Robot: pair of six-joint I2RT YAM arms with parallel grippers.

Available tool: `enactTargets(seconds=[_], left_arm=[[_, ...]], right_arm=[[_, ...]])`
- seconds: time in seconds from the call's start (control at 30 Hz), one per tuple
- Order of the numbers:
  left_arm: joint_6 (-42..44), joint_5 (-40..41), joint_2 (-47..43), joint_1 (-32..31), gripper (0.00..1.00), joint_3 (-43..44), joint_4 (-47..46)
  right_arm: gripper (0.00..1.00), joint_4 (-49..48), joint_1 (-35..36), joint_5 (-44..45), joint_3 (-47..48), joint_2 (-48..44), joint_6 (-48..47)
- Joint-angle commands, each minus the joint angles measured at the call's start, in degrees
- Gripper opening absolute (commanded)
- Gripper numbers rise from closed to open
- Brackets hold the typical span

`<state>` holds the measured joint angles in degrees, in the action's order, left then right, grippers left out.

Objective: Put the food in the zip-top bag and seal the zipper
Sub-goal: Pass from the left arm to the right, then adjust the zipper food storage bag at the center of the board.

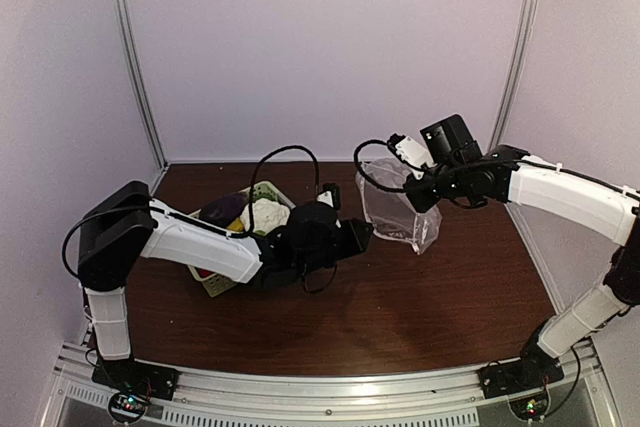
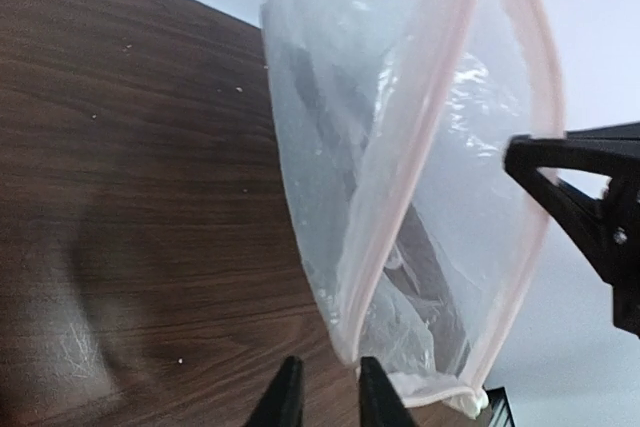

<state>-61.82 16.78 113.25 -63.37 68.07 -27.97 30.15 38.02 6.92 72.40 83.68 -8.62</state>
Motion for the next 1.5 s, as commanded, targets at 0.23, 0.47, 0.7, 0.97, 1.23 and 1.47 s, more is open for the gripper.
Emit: enactTargets(seconds=[0.23,0.47,0.7,0.97,1.23,1.47], left_arm=[[6.0,-12.1,-7.4,0.4,0.22,-9.3,-27.1],[3.3,-12.8,-2.7,0.4,0.14,-2.4,-23.6],[0.6,-8.4,3.0,0.7,0.08,6.3,-15.6],[-3.6,-3.7,8.1,2.0,0.09,9.8,-10.5],[-5.4,-0.8,10.7,3.3,0.11,11.9,-4.7],[-0.6,-4.2,11.3,4.4,0.12,14.1,-10.8]], right_arm=[[0.00,-2.6,0.0,-0.8,-0.3,2.6,1.8],[0.00,-3.0,-0.4,-4.6,0.3,3.5,4.1],[0.00,-3.3,-0.6,-6.5,0.9,3.0,5.9],[0.00,-3.8,-1.3,-5.0,0.2,-0.1,6.2],[0.00,-2.9,-2.2,-11.0,0.3,-2.2,6.4],[0.00,-2.1,-1.9,-16.2,-2.4,-1.4,4.9]])
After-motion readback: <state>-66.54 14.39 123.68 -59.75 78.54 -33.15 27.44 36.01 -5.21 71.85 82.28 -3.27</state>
